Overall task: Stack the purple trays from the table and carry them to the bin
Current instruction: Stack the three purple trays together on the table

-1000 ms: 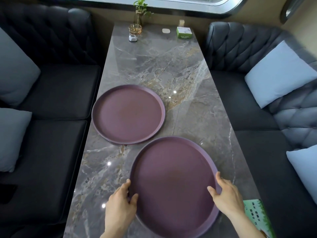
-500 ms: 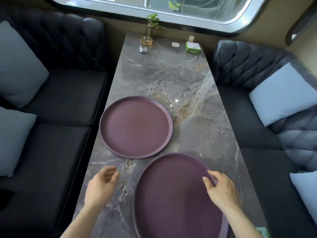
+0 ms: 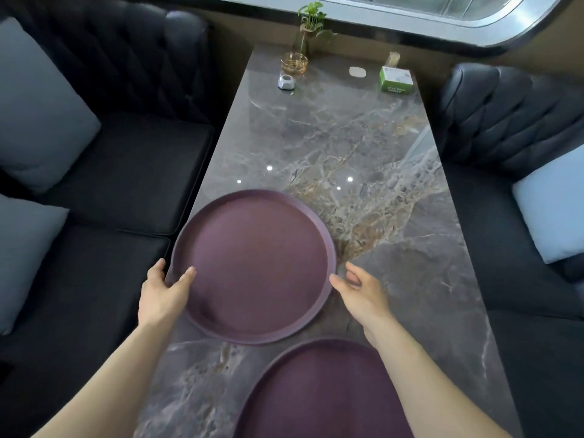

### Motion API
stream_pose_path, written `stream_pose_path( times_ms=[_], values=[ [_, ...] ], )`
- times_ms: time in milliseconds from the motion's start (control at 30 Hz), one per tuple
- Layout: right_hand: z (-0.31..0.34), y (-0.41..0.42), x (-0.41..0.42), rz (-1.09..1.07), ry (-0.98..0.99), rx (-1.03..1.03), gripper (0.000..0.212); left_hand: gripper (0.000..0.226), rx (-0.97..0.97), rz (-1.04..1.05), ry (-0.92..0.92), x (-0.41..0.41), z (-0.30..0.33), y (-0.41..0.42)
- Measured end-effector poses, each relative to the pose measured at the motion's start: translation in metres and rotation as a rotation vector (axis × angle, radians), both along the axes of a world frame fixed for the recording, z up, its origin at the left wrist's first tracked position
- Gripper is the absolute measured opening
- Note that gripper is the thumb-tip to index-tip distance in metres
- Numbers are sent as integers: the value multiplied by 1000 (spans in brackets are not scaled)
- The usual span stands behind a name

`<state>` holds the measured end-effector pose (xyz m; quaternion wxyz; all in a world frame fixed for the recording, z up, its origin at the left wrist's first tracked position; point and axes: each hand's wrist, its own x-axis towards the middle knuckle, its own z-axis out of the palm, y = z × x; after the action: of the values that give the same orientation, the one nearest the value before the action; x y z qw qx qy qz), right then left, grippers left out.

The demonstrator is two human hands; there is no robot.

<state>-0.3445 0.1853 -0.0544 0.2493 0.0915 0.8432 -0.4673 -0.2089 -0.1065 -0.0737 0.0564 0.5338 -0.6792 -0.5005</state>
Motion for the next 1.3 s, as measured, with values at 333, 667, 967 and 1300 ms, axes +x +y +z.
stream_pose_path(
  times_ms=[333,667,967,1300],
  values=[
    [-5,-27,-22,-37,-151,-164,82,100,365,150,273,-20,-10,-13],
    [28,11,20,-218,192,194,41,104,417,84,543,-10,26,12],
    [37,98,140,-400,266,357,18,50,404,-70,447,39,47,81],
    [19,163,255,-501,160,536,15,39,396,-211,254,111,10,142]
  ],
)
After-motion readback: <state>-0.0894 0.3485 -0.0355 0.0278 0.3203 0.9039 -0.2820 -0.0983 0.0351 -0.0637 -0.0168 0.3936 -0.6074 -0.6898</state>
